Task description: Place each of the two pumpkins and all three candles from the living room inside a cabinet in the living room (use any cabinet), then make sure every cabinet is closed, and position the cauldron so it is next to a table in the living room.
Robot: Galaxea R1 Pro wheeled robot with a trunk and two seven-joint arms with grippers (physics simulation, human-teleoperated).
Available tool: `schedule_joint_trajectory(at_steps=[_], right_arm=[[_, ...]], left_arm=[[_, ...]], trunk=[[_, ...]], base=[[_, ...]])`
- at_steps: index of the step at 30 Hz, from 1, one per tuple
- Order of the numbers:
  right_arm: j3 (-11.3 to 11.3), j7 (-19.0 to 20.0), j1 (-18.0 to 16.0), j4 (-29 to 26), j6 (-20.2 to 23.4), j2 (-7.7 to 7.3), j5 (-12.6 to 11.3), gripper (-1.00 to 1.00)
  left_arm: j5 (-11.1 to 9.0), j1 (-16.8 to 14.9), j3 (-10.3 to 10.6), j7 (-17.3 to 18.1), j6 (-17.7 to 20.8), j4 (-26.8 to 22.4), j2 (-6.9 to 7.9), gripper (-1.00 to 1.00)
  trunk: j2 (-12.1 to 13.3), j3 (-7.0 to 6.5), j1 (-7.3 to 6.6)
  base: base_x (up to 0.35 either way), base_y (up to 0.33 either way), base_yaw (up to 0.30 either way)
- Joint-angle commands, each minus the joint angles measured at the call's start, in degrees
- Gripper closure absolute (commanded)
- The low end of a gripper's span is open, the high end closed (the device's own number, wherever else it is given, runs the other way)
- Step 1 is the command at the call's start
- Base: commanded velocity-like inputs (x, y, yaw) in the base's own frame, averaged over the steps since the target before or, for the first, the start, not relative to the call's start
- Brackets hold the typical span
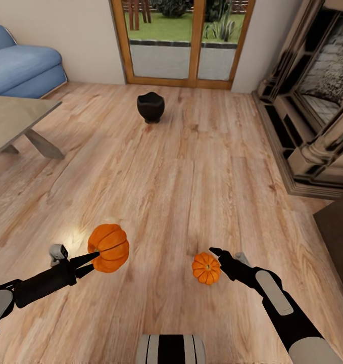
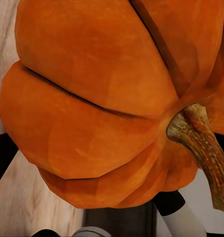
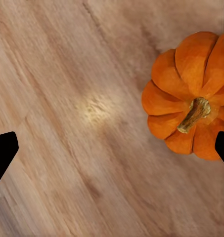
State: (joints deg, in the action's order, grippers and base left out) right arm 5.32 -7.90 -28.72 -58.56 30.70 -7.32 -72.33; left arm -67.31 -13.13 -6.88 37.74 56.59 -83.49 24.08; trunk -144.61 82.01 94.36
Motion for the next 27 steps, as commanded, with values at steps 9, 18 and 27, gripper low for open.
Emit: schedule_joint_trajectory(at_steps=[9, 18, 27], right_arm=[[0.1, -0.1, 0.0, 1.5, -0.6, 0.04, -0.6, -1.0], [0.0, 1.2, 0.0, 1.9, -1.0, 0.04, -0.6, -1.0], [0.0, 1.2, 0.0, 1.9, -0.9, 0.0, -0.8, -1.0]], left_arm=[[0.0, 0.0, 0.0, 0.1, 0.3, -0.1, 0.0, 1.0], [0.0, 0.0, -0.1, 0.1, 0.3, 0.0, 0.08, 1.0], [0.1, 0.0, -0.4, 0.1, 0.4, 0.0, 2.17, 1.0]], trunk=[[-0.1, 2.04, 0.22], [-0.3, 4.03, 0.45], [-0.4, 6.03, 0.68]], base=[[0.0, 0.0, 0.0], [0.0, 0.0, 0.0], [0.0, 0.0, 0.0]])
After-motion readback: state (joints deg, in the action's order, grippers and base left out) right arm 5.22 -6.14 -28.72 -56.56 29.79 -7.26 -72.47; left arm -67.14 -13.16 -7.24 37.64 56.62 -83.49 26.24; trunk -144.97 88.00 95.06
